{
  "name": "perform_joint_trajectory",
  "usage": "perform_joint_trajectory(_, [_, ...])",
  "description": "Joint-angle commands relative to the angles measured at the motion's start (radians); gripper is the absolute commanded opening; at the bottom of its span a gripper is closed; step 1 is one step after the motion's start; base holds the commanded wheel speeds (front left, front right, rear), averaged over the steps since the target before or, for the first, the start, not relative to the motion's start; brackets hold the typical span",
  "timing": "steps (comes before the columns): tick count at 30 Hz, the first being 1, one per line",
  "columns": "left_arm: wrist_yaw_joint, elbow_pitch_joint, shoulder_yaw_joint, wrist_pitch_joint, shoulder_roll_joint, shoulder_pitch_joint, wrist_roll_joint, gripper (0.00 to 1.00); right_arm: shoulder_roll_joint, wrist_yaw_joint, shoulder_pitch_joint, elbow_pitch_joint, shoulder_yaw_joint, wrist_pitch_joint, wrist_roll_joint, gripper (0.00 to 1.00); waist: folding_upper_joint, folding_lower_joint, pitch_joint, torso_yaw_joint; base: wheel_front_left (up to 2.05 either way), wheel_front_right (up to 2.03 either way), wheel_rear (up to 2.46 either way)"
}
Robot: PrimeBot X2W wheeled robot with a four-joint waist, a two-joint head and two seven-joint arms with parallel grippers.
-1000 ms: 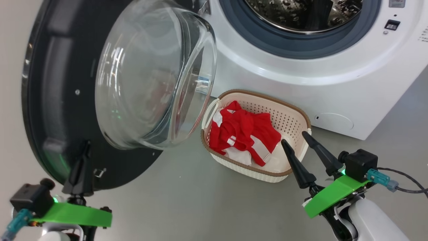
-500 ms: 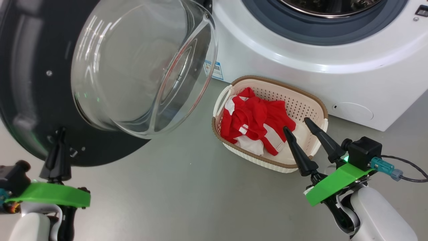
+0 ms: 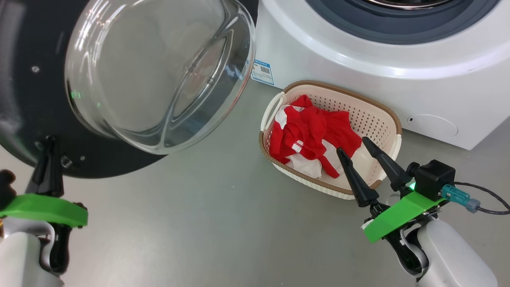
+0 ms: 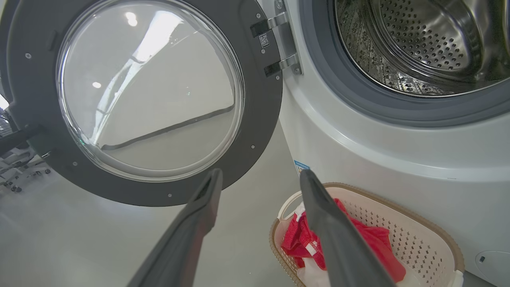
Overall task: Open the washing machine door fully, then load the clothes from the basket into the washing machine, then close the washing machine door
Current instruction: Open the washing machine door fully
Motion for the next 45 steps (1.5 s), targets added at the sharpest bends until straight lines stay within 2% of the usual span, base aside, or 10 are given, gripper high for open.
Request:
perform_joint_trajectory(1, [0.000,-0.005,0.038,-0.010,0.066,-0.040,-0.003,0.00,0.007,0.002,-0.019,-0.023,0.023,-0.012,-0.001,1.00,-0.0001,0.0000,0.002,0.000,0.00,0.00,0.00])
perform_joint_trajectory(10, [-0.001,0.076,0.012,-0.012,0.077,-0.095,-0.015,0.00,0.006,0.002,-0.025,-0.021,0.031,-0.012,0.005,1.00,-0.0001,0.0000,0.012,-0.004,0.00,0.00,0.00])
perform_joint_trajectory(22, [-0.001,0.071,-0.005,-0.012,0.076,-0.075,-0.022,0.00,0.010,0.002,-0.015,-0.019,0.025,-0.012,0.009,1.00,-0.0001,0.0000,-0.008,-0.009,0.00,0.00,0.00])
perform_joint_trajectory(32, [-0.001,0.037,-0.018,-0.012,0.078,-0.020,-0.033,0.00,0.028,0.002,0.011,-0.016,0.017,-0.012,0.013,1.00,-0.0001,0.0000,-0.046,-0.010,0.00,0.00,0.00])
perform_joint_trajectory(43, [-0.001,-0.064,-0.024,-0.012,0.050,0.072,-0.040,0.00,0.031,0.002,0.027,-0.019,0.020,-0.012,0.019,1.00,-0.0001,0.0000,-0.083,-0.029,0.00,0.00,0.00])
perform_joint_trajectory(45, [-0.001,-0.086,-0.020,-0.012,0.041,0.091,-0.036,0.49,0.028,0.002,0.030,-0.022,0.017,-0.012,0.018,1.00,-0.0001,0.0000,-0.088,-0.035,0.00,0.00,0.00])
